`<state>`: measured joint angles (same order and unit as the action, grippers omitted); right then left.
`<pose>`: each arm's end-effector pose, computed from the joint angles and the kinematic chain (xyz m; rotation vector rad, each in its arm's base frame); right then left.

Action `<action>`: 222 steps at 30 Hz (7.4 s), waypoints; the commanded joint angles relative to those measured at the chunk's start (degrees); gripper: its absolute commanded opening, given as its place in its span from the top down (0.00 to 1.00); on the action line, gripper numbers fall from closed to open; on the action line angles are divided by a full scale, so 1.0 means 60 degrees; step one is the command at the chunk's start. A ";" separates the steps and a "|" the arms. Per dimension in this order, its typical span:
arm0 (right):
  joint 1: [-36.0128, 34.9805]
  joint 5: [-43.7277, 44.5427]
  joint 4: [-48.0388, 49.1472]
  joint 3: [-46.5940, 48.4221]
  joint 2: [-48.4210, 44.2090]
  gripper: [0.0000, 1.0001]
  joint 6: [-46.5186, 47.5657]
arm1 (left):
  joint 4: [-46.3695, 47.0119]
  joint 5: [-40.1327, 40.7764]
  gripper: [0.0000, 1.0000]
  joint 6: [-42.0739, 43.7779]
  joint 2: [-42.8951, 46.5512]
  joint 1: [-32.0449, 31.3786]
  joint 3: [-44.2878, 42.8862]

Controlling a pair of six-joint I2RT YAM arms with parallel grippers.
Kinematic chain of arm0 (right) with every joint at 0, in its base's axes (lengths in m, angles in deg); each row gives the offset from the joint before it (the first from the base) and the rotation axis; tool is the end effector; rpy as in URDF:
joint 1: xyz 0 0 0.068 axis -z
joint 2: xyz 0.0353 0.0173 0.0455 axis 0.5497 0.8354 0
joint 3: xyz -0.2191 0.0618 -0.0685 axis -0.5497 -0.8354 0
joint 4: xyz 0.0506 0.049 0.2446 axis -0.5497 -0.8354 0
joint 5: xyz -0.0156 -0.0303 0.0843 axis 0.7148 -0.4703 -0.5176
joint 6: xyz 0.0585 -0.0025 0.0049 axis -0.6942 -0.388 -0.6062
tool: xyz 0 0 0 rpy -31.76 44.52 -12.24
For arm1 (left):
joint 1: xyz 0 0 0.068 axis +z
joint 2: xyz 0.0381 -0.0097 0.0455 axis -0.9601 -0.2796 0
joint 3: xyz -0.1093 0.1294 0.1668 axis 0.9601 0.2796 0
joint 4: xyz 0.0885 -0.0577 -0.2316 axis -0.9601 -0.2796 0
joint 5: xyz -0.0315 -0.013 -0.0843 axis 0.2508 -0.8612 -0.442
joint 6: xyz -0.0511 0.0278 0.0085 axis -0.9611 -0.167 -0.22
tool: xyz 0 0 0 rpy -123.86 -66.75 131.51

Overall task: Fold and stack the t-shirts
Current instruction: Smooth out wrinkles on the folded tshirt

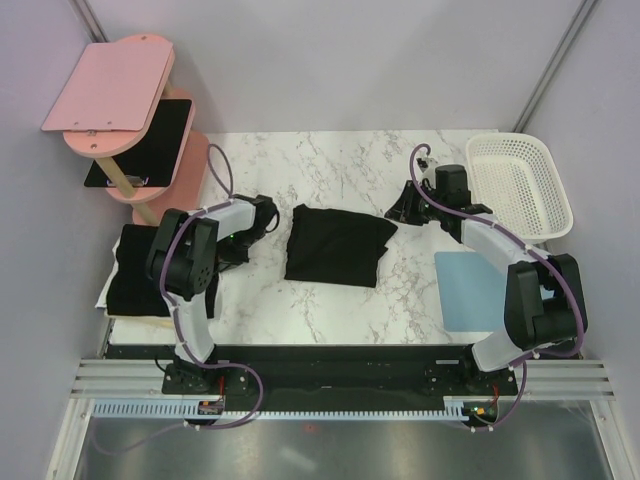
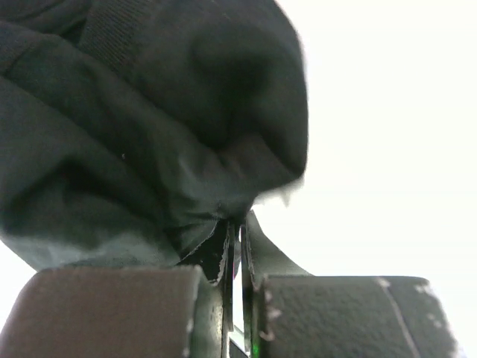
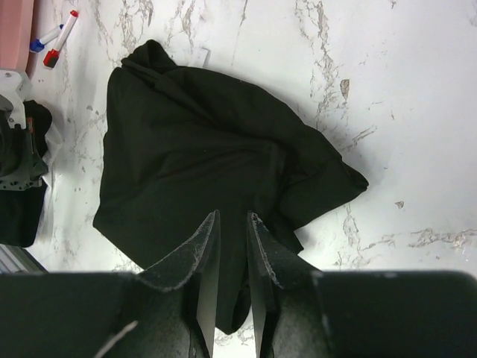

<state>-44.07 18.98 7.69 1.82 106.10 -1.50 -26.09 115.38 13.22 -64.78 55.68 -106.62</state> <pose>0.3271 0.0808 0.1971 -0.0169 2.2776 0.8181 0.2934 -0.0671 0.1005 -0.2064 2.8313 1.0380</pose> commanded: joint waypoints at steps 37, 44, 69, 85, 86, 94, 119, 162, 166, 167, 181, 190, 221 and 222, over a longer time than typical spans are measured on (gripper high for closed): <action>-0.1832 0.1841 -0.0512 -0.0355 0.2581 1.00 -0.0048 | 0.4513 -0.5174 0.01 0.0183 0.1734 -0.2699 -0.1185; -0.1276 0.2414 -0.0864 -0.0282 0.2479 1.00 0.0099 | 0.5993 -0.6537 0.00 -0.0108 0.1427 -0.1791 -0.0363; -0.1026 0.1403 0.0013 -0.0939 0.0636 0.31 0.0582 | 0.6859 -0.8339 0.98 -0.0754 -0.0012 -0.1863 -0.0538; -0.0835 0.1711 0.0762 -0.1950 -0.1872 0.02 0.0217 | 0.1821 -0.7343 0.98 0.0271 0.2230 -0.1353 -0.3878; -0.0835 0.1682 0.0791 -0.1995 -0.1843 0.02 0.0187 | 0.1689 -0.7357 0.98 0.0315 0.2334 -0.1235 -0.3936; -0.0850 0.1433 0.1245 -0.2361 -0.1433 0.02 0.0011 | 0.0297 -0.8001 0.98 0.0856 0.3184 0.0303 -0.3878; -0.0850 0.0876 0.2329 -0.2933 -0.0422 0.02 -0.0560 | -0.2370 -0.9131 0.98 0.2630 0.5044 0.4157 -0.3982; -0.4408 -0.0497 0.4651 0.0172 0.2404 0.42 -0.2241 | 0.1025 -0.8850 0.03 0.2045 0.7346 0.4201 0.0104; -0.4892 -0.0589 0.5274 0.0814 0.3004 0.43 -0.3211 | 0.1481 -0.8764 0.04 0.1723 0.6440 0.3894 0.0457; -0.5023 -0.0560 0.5259 0.0977 0.3108 0.44 -0.3241 | 0.1540 -0.8734 0.04 0.1693 0.6306 0.3690 0.0429; -0.6108 -0.0193 0.5291 0.3013 0.4616 1.00 -0.4003 | 0.2948 -0.9190 0.25 0.0741 0.4591 0.2136 -0.0391; -0.7031 -0.0149 0.3385 0.3615 0.5174 1.00 -0.3168 | 0.0987 -0.6748 0.24 0.0975 0.5102 0.2136 -0.1357; -0.5685 0.0745 0.2038 0.5220 0.4291 0.51 -0.1586 | 0.0764 -0.6051 0.50 0.2058 0.7345 0.3304 -0.0525; -0.5640 0.0672 0.1921 0.5574 0.4513 0.51 -0.1528 | 0.0808 -0.6430 0.50 0.2102 0.7243 0.3626 -0.0437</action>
<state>-79.23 24.01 21.24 26.61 129.07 -13.32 -23.95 83.60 23.14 -19.27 73.10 -111.49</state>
